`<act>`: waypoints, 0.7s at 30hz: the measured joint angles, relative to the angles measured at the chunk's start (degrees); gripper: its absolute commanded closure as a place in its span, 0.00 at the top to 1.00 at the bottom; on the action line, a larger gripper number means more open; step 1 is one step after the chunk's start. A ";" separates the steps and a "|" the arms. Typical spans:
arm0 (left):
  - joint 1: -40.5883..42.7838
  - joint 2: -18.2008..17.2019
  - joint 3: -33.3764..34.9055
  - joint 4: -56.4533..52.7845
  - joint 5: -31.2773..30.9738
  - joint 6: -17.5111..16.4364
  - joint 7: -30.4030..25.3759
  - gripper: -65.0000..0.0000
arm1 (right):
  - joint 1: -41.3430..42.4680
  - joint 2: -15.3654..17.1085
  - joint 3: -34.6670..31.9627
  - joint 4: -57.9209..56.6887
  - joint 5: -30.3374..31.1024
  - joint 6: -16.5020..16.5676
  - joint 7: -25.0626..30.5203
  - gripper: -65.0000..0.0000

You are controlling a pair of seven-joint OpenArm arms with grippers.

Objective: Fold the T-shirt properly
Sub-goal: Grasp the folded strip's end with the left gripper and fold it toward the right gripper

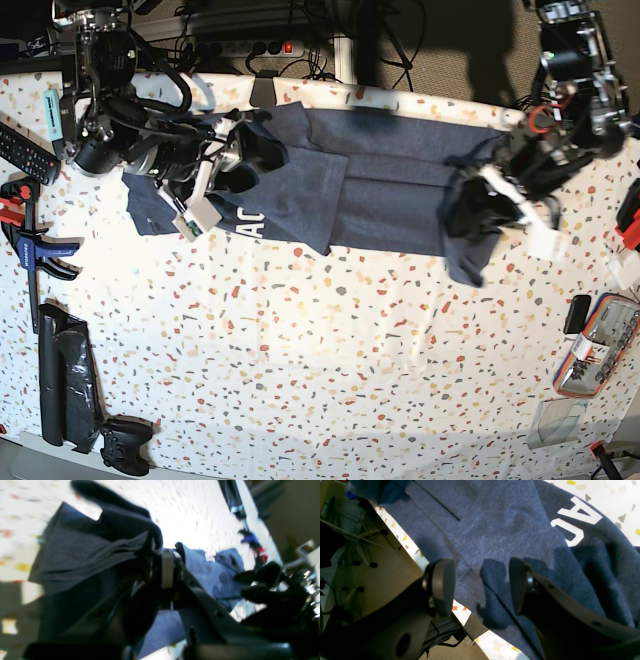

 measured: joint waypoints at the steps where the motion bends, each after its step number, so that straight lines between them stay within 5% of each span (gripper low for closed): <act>1: 0.07 0.66 2.58 -0.04 1.88 0.94 -0.44 0.00 | 0.00 -0.02 0.00 0.00 0.02 0.00 0.00 0.52; 14: 0.04 0.83 22.97 -0.07 13.51 10.34 -8.24 0.00 | 0.00 0.00 0.00 0.00 0.00 0.00 -0.20 0.52; 18: -0.13 0.79 24.85 -0.07 13.53 10.34 -9.07 0.00 | 0.00 0.00 0.00 0.00 0.02 -0.02 -0.20 0.52; 21: -0.13 0.79 26.23 -0.07 13.44 10.34 -10.49 0.33 | 0.00 0.00 0.00 0.00 0.02 0.00 -0.17 0.52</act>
